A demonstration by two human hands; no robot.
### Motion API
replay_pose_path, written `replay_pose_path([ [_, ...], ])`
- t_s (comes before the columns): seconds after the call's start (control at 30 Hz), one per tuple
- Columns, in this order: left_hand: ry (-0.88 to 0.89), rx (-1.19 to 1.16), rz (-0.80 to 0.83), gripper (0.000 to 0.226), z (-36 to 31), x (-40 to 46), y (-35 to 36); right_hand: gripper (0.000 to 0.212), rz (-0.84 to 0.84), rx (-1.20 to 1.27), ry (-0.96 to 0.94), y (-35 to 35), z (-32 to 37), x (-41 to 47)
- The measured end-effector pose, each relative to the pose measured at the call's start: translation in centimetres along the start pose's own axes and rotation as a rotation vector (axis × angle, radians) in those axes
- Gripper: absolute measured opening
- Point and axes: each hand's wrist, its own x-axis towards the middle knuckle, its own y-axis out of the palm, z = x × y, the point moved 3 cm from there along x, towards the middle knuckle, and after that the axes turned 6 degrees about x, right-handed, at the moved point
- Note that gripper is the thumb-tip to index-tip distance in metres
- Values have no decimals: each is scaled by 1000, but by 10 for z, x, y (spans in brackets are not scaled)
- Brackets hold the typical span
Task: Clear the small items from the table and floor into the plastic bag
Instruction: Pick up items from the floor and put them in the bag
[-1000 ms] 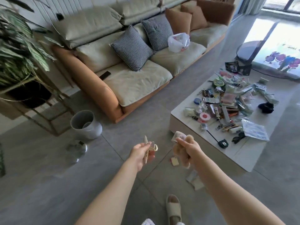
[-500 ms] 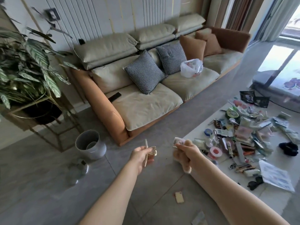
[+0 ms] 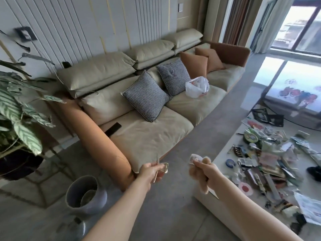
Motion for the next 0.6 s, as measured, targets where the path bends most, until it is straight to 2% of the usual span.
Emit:
replay_pose_path([
  [0.1, -14, 13, 1, 12, -25, 40, -10, 22, -16, 28, 7, 21, 9, 21],
  [0.37, -69, 36, 52, 7, -75, 132, 12, 20, -94, 94, 17, 51, 55, 88],
  [0.5, -73, 66, 41, 3, -106, 182, 31, 30, -124, 192, 12, 60, 93, 135],
  [0.6, -84, 79, 36, 16, -133, 220, 47, 38, -129, 208, 1, 66, 128, 167],
])
